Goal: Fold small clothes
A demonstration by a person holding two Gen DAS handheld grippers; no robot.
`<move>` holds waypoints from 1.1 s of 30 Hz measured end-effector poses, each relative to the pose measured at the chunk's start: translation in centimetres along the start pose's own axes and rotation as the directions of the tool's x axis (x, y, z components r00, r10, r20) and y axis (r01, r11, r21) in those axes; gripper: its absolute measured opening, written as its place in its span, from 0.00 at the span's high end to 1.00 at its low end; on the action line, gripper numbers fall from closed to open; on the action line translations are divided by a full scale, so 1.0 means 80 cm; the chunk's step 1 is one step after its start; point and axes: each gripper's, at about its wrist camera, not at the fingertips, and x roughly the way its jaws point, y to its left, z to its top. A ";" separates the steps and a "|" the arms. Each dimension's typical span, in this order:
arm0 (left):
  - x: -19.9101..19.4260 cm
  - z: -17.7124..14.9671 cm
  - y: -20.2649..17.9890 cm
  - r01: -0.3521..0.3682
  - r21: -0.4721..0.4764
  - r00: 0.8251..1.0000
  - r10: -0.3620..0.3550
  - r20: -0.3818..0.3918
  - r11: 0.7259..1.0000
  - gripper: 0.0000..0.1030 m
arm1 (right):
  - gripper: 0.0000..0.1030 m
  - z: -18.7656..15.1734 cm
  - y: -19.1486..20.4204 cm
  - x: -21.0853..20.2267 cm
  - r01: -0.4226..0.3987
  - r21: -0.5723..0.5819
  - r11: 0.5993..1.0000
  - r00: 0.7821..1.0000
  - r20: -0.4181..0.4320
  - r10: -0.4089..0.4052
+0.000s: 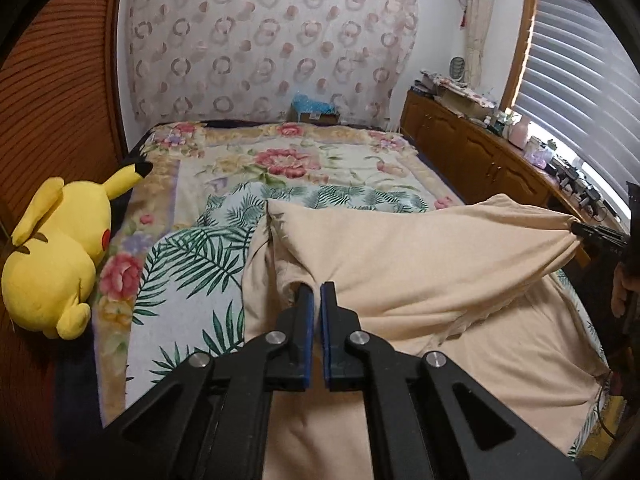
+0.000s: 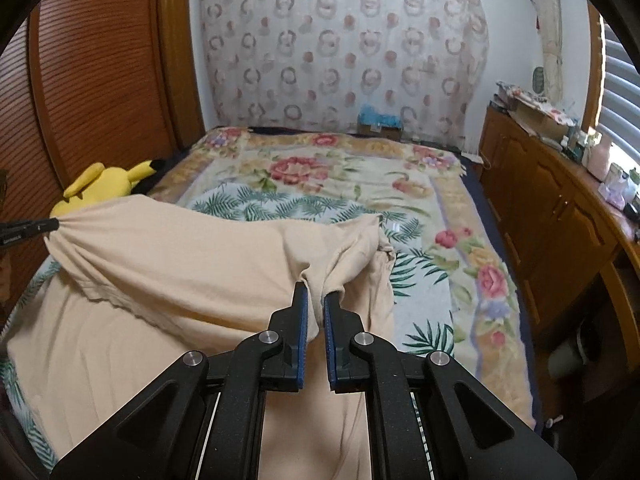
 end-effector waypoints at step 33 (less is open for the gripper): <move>-0.172 -0.141 -0.034 -0.026 0.006 0.993 0.026 0.116 1.000 0.99 | 0.95 -0.122 0.065 -0.194 -0.015 -0.073 0.997 0.996 0.089 0.022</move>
